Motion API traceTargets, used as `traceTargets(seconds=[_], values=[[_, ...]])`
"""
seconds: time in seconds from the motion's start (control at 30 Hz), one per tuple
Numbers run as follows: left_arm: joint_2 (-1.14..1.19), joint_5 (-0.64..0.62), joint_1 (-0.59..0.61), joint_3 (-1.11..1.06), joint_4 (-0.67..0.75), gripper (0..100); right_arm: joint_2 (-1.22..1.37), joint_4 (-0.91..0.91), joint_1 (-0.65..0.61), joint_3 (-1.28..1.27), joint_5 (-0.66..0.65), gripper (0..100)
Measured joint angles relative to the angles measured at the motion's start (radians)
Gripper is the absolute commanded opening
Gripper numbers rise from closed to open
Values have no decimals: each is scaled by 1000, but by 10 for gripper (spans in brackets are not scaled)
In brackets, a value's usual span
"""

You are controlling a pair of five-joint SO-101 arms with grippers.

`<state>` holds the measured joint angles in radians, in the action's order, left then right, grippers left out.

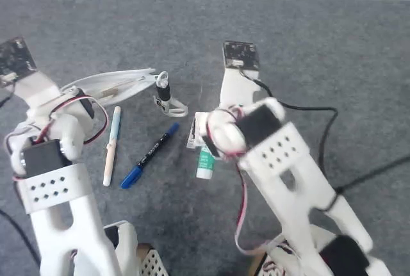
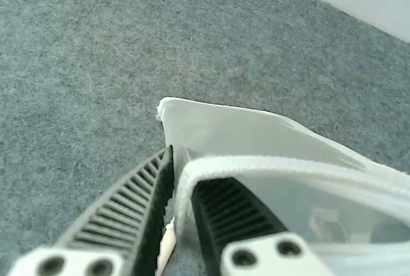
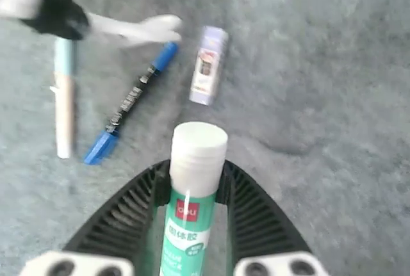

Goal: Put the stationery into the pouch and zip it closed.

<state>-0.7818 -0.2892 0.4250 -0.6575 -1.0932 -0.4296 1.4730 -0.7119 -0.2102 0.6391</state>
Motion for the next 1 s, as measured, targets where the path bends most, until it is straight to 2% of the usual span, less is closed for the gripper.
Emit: traceTargets(seconds=[0.23, 0.5, 1.0], values=[[0, 0, 0, -2, 0, 12, -155, -229, -29, -218, -14, 6], [0, 0, 0, -2, 0, 12, -322, -456, -32, -354, -278, 6], [0, 0, 0, -2, 0, 12, -359, -896, -32, -365, -505, 6]])
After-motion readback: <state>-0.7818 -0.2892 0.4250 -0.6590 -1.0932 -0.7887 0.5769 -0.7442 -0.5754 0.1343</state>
